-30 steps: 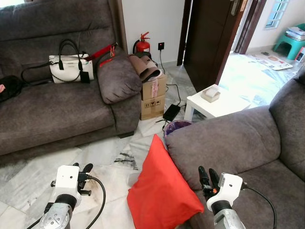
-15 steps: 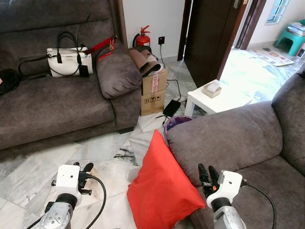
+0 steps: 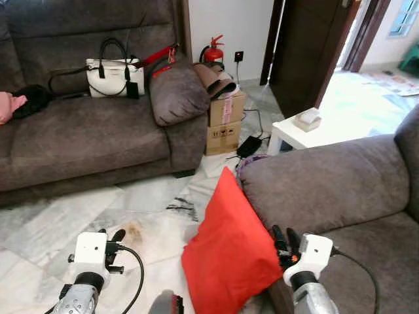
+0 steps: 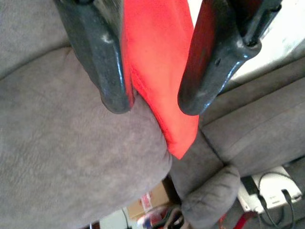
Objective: Move the pillow to the sofa from floor
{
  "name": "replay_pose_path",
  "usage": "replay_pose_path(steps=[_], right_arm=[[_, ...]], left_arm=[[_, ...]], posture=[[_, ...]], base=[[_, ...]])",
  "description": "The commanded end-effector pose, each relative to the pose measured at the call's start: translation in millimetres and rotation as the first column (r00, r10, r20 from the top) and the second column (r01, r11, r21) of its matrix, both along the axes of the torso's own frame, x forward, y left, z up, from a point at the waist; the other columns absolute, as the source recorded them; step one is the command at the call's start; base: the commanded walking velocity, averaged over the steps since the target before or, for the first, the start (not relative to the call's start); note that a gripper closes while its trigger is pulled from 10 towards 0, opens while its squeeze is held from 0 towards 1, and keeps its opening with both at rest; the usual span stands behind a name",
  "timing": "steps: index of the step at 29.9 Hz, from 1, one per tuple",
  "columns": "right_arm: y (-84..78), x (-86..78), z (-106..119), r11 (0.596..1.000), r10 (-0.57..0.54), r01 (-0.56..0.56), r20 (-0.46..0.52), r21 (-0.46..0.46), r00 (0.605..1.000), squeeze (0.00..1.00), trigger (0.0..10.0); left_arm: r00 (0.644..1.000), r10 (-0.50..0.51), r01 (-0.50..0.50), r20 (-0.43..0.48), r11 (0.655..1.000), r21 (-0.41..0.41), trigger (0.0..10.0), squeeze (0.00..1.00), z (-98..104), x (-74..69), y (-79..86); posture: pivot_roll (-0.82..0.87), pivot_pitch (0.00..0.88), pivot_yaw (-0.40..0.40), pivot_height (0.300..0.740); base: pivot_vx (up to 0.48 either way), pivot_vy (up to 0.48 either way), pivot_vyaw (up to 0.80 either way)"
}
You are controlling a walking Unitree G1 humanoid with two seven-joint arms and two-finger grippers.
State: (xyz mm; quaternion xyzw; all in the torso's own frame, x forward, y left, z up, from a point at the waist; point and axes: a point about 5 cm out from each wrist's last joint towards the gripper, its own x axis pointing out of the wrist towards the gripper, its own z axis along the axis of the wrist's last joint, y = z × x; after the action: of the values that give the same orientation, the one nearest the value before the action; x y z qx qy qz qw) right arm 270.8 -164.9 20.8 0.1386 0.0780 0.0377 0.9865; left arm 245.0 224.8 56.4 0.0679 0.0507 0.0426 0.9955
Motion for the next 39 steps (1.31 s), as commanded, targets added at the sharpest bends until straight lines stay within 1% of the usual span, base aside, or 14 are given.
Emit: replay_pose_path(steps=[1,11,14,16,18,32,39], right_arm=[[-0.9,-2.0,-2,1.0,0.0,0.0,-0.012,-0.004,1.0,0.0,10.0],[2.1,-0.9,-5,1.0,0.018,-0.018,-0.039,-0.015,0.999,0.0,10.0],[3.2,-0.2,-6,1.0,0.021,-0.022,-0.049,-0.014,0.999,0.0,10.0],[2.8,-0.3,-5,1.0,0.018,-0.019,-0.038,-0.018,0.999,0.0,10.0],[1.2,-1.1,-3,1.0,0.006,-0.006,-0.021,-0.004,1.0,0.0,10.0],[2.3,-1.2,-3,1.0,0.017,-0.018,-0.023,-0.006,1.0,0.0,10.0],[3.5,-1.7,-4,1.0,0.025,-0.025,-0.03,-0.004,0.999,0.0,10.0]], left_arm=[[1.0,0.0,0.0,0.008,1.0,0.006,10.0,0.0,3,1.4,1.5],[1.0,0.007,-0.007,0.005,1.0,0.005,10.0,0.0,2,0.1,2.6],[1.0,0.011,-0.011,0.007,1.0,0.004,10.0,0.0,3,0.3,3.6],[1.0,0.011,-0.011,0.009,1.0,0.003,10.0,0.0,3,0.3,3.6],[1.0,0.013,-0.013,0.006,1.0,0.001,10.0,0.0,2,0.1,3.5],[0.998,0.052,-0.051,-0.039,0.999,0.014,10.0,0.0,-9,-7.7,11.8],[0.998,0.05,-0.05,-0.026,0.999,0.003,10.0,0.0,-8,-6.8,8.3]], posture=[[0.08,0.109,0.011,0.64],[0.09,0.109,0.009,0.64],[0.08,0.11,0.009,0.62],[0.08,0.11,0.009,0.605],[0.08,0.11,0.009,0.605],[0.08,0.117,0.009,0.605],[0.09,0.117,0.007,0.605]], base=[[0.0,0.0,0.0],[0.0,0.0,0.0],[0.0,0.0,0.0],[0.0,0.0,0.0],[0.0,0.0,0.0],[0.0,0.0,0.0],[0.0,0.0,0.0]])
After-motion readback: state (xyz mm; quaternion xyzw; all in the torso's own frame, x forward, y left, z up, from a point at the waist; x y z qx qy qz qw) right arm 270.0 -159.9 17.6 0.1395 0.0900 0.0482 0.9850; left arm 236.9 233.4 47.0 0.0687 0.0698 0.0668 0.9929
